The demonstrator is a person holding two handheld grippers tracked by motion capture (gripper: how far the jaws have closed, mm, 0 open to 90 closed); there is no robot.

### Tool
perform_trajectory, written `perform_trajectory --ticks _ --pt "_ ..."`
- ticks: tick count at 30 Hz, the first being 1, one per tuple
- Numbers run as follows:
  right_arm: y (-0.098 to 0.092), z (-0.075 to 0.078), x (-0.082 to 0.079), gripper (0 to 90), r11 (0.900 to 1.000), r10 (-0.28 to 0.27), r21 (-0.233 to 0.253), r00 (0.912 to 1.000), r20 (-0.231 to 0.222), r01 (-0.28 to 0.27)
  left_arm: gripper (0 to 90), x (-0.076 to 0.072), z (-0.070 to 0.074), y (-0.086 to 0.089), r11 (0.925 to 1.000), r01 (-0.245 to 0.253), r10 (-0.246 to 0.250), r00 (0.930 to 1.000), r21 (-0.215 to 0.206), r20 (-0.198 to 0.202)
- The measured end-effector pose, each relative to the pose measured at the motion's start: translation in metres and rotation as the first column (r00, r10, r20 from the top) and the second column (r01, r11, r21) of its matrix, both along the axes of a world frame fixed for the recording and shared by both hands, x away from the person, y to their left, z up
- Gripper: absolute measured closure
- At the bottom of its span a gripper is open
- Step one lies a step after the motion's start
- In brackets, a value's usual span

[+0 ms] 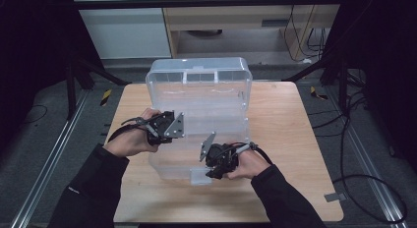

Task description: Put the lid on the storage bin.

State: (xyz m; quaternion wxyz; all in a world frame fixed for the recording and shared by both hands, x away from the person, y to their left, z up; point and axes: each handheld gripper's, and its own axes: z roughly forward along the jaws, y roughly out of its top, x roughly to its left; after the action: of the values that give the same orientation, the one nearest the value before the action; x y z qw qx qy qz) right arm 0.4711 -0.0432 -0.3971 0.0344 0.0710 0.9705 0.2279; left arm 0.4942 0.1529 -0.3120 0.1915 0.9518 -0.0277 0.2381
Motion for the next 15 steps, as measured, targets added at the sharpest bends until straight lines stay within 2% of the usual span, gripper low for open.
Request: perform_trajectory --ticks 4,7,8,10,12,13,15 --pt "-0.009 0.012 -0.002 67.8 0.997 -0.013 0.079 0.9998 0.012 0.012 86.2 -0.001 -0.001 0.001 1.0000 0.001 -0.001 1.0000 -0.006 0.001" --pt "-0.019 0.020 -0.004 72.4 0.992 -0.050 0.114 0.9982 0.034 0.046 86.1 -0.003 -0.002 0.001 1.0000 0.001 -0.001 1.0000 -0.007 -0.005" --pt "-0.024 0.022 -0.005 74.5 0.987 -0.078 0.142 0.9963 0.035 0.072 86.1 -0.003 -0.002 0.001 1.0000 0.001 -0.001 1.0000 -0.008 -0.007" --pt "-0.031 0.026 -0.005 77.7 0.982 -0.099 0.164 0.9943 0.040 0.091 86.1 -0.003 -0.003 0.001 0.9999 0.003 -0.003 1.0000 -0.010 -0.009" --pt "-0.039 0.030 -0.005 80.8 0.972 -0.126 0.203 0.9914 0.036 0.116 86.0 -0.004 -0.003 0.001 0.9999 0.004 -0.004 0.9999 -0.010 -0.012" --pt "-0.045 0.032 -0.005 83.4 0.964 -0.143 0.228 0.9895 0.018 0.136 86.0 -0.004 -0.003 0.001 1.0000 0.005 -0.005 0.9999 -0.009 -0.013" --pt "-0.053 0.035 -0.005 86.1 0.949 -0.172 0.272 0.9850 0.014 0.162 85.9 -0.005 -0.004 0.001 0.9999 0.006 -0.006 0.9999 -0.011 -0.015"
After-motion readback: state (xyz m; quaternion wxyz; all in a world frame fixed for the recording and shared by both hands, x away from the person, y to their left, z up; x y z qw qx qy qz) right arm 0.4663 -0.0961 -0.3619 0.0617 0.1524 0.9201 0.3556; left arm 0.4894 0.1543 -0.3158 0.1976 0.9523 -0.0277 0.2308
